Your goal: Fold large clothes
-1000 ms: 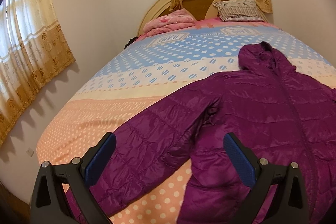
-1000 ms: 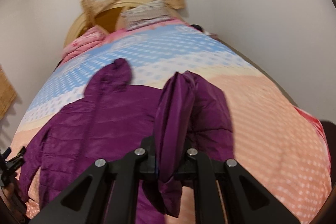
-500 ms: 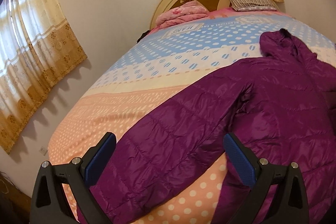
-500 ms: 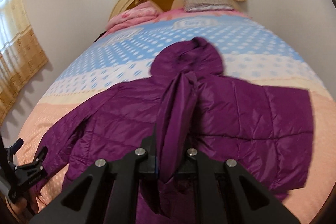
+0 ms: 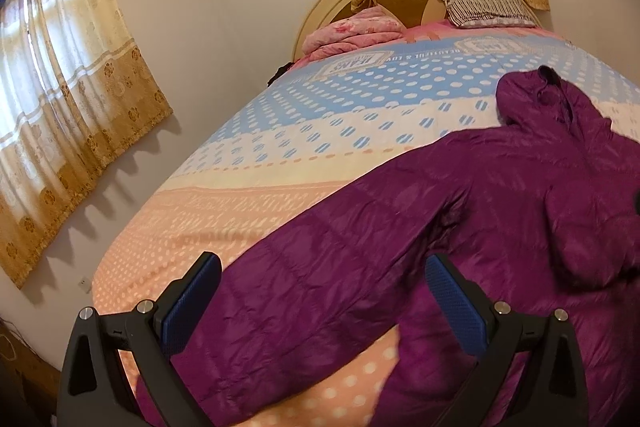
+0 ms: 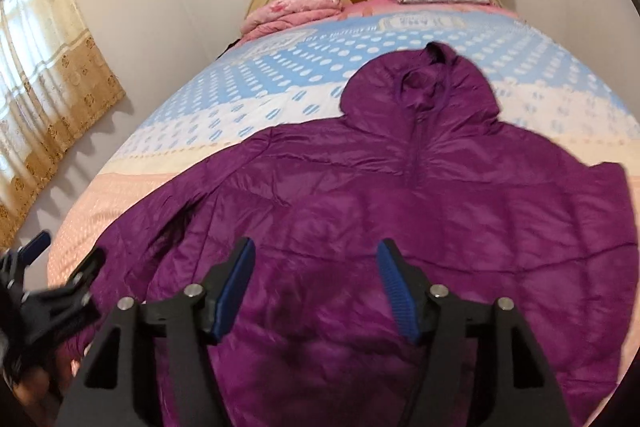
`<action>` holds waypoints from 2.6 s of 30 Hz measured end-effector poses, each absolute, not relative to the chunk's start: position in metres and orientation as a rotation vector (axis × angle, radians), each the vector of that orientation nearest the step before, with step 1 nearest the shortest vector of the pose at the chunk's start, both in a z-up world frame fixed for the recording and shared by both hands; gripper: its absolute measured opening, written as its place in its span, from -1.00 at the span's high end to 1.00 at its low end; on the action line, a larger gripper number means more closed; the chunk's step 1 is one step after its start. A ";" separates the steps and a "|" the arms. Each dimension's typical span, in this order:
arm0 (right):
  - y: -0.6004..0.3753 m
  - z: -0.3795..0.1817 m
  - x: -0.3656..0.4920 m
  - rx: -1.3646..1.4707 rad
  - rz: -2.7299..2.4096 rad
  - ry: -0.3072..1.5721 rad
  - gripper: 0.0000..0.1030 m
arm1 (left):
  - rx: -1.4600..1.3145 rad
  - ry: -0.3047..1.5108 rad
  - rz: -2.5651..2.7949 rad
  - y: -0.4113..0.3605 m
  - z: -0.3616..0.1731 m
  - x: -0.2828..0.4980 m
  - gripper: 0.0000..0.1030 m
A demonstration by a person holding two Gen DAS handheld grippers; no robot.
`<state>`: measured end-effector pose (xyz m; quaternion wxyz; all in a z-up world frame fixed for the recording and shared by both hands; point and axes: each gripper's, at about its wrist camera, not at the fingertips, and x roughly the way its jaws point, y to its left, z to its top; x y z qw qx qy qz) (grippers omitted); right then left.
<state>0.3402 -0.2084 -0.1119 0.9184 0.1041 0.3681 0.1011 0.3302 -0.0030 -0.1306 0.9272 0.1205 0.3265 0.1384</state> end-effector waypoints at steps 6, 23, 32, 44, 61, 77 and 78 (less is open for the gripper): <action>-0.262 -0.107 0.335 0.163 0.017 0.720 -0.32 | 0.231 0.676 0.215 -0.049 -0.132 0.350 -0.98; -0.366 -0.129 0.343 0.183 -0.276 0.746 0.11 | 0.347 0.716 0.195 -0.137 -0.180 0.402 -0.98; -0.348 -0.173 0.360 0.126 -0.238 0.827 0.12 | 0.306 0.775 0.221 -0.111 -0.207 0.411 -0.98; -0.335 -0.188 0.364 0.033 -0.264 0.860 0.09 | 0.241 0.752 0.211 -0.104 -0.189 0.407 -0.98; -0.268 -0.192 0.368 -0.047 -0.150 0.878 -0.04 | 0.255 0.833 0.205 -0.100 -0.217 0.420 -0.98; -0.257 -0.191 0.367 -0.108 -0.190 0.878 -0.12 | 0.194 0.716 0.236 -0.029 -0.155 0.372 -0.98; -0.258 -0.187 0.365 -0.107 -0.201 0.883 -0.20 | 0.198 0.709 0.248 -0.018 -0.151 0.367 -0.98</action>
